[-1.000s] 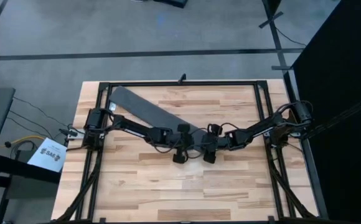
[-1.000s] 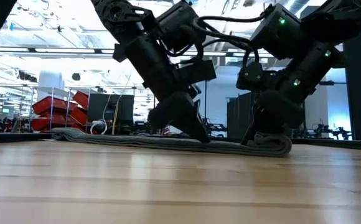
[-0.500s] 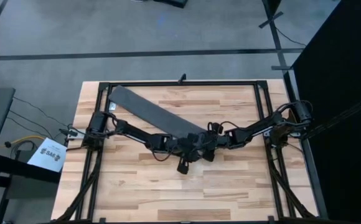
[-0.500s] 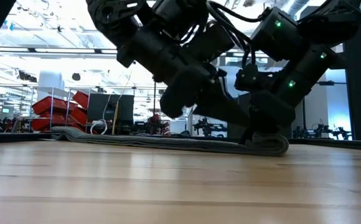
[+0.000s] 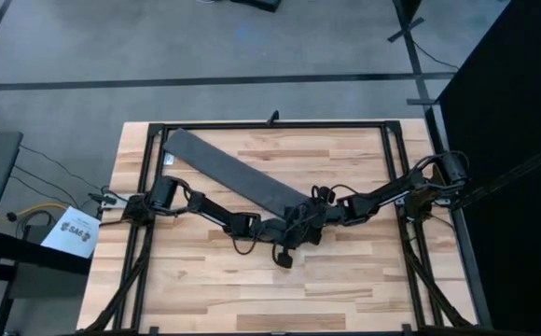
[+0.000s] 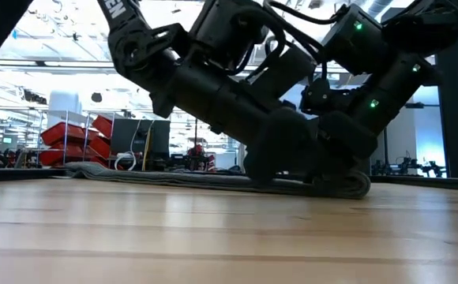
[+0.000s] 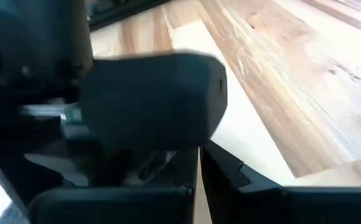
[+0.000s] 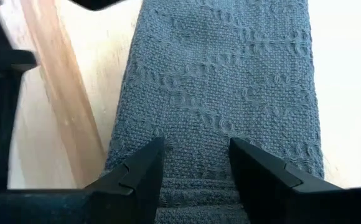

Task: Roll towel
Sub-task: Roll the gray towel

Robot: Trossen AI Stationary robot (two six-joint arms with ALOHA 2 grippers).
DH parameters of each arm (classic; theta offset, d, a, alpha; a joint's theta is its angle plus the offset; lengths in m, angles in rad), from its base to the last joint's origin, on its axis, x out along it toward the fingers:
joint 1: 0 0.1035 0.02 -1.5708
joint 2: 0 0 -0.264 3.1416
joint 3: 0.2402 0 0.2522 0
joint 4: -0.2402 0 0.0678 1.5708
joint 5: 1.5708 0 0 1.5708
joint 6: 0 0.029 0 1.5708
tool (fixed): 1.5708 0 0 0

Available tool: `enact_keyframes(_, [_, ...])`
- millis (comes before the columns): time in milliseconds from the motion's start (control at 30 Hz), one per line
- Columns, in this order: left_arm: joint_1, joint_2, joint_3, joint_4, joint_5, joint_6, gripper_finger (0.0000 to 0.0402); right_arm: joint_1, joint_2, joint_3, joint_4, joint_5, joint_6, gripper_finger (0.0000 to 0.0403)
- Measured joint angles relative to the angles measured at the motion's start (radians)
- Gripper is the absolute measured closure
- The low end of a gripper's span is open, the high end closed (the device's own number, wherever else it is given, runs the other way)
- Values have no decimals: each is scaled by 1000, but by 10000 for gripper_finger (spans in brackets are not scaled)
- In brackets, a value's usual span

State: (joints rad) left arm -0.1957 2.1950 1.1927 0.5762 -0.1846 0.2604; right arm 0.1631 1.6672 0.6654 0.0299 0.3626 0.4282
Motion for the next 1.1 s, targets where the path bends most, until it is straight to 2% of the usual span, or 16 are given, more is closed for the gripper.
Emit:
enact_keyframes(200, [22,1,-2,24,-81,5,396,0,0,0,5,-4,-6,233])
enact_keyframes(333, [45,2,-4,29,-63,-16,396,-1,0,0,1,3,-1,233])
enact_keyframes(567, [70,107,8,105,-54,-69,396,-1,-11,-1,1,1,-18,233])
enact_keyframes(700, [77,124,6,85,-56,-87,396,0,-80,-1,-60,1,-31,233])
enact_keyframes(933, [81,127,4,91,-63,-84,396,-3,-314,1,-324,81,-37,233])
enact_keyframes(1100, [84,116,2,89,-57,-65,396,-39,-337,-51,-287,81,-44,233])
